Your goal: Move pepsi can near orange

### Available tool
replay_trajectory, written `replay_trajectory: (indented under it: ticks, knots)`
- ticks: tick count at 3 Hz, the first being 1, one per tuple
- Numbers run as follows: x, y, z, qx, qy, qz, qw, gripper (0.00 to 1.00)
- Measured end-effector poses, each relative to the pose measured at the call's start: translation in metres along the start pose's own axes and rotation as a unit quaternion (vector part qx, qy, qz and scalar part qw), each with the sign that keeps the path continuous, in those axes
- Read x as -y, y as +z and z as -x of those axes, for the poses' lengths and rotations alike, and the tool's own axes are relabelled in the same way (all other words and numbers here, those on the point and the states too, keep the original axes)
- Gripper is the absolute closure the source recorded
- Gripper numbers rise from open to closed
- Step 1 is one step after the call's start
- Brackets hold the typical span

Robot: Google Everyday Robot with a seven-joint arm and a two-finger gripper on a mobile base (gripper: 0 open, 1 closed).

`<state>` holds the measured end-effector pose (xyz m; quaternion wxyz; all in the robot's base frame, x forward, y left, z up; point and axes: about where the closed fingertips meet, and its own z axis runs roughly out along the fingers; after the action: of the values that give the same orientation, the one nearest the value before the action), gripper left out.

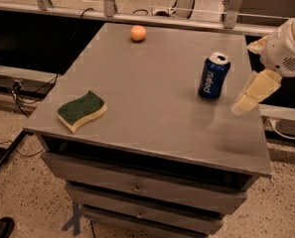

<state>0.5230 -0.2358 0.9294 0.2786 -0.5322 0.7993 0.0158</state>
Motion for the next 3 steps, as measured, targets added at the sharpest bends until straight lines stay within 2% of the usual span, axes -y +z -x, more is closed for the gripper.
replay_trajectory:
  ticks: [1,2,3]
  knots:
    - [0.0188,0.0156,0.0002,0.013,0.023,-0.004,0.9996,0.00]
    - [0.0201,0.0172,0.0004,0.014,0.025,-0.003,0.9996,0.00]
    - [0.0274,0.0189,-0.0007,0.041,0.045,0.005,0.9981,0.00]
